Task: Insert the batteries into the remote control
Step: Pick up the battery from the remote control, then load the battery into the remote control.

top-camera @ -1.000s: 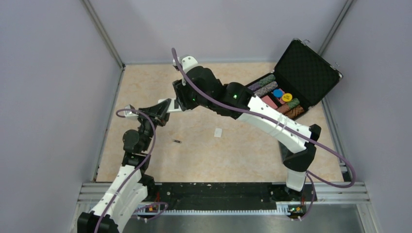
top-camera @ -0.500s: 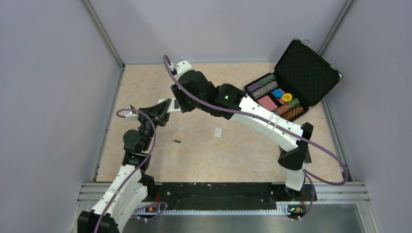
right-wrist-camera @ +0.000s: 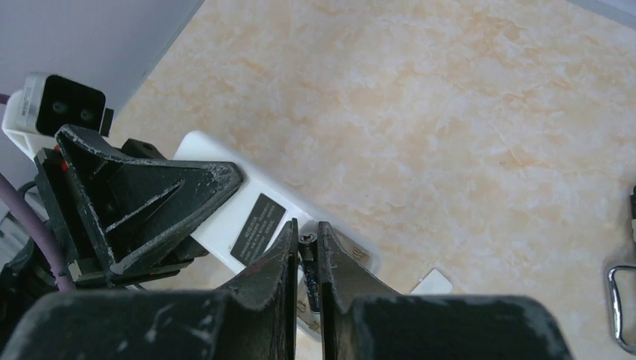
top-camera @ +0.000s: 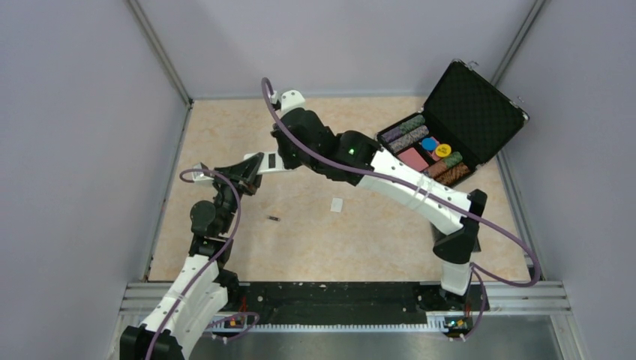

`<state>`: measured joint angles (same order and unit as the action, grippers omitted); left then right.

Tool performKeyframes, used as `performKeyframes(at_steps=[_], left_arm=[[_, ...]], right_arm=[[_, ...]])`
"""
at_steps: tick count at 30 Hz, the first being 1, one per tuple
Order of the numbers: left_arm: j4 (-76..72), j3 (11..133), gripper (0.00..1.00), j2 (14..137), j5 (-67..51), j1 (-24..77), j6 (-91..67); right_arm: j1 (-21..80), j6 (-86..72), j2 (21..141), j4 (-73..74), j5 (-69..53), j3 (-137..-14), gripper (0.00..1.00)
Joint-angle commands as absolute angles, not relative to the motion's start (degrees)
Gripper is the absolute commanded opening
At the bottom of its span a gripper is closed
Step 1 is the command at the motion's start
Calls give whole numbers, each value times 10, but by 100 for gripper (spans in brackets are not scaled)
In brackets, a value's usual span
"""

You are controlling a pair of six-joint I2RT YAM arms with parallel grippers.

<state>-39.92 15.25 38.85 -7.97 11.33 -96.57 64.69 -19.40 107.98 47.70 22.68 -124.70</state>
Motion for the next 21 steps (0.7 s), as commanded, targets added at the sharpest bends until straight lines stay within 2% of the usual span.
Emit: performKeyframes(at_steps=[1, 10, 21], left_arm=[[-455, 153, 0, 380, -70, 115, -990], [-470, 159, 0, 384, -64, 115, -1027], [-485, 154, 0, 385, -65, 115, -1039]], right_arm=[[634, -263, 998, 378, 257, -1197, 6], [627, -365, 935, 270, 314, -1092, 5], [628, -404, 948, 261, 298, -1082, 5]])
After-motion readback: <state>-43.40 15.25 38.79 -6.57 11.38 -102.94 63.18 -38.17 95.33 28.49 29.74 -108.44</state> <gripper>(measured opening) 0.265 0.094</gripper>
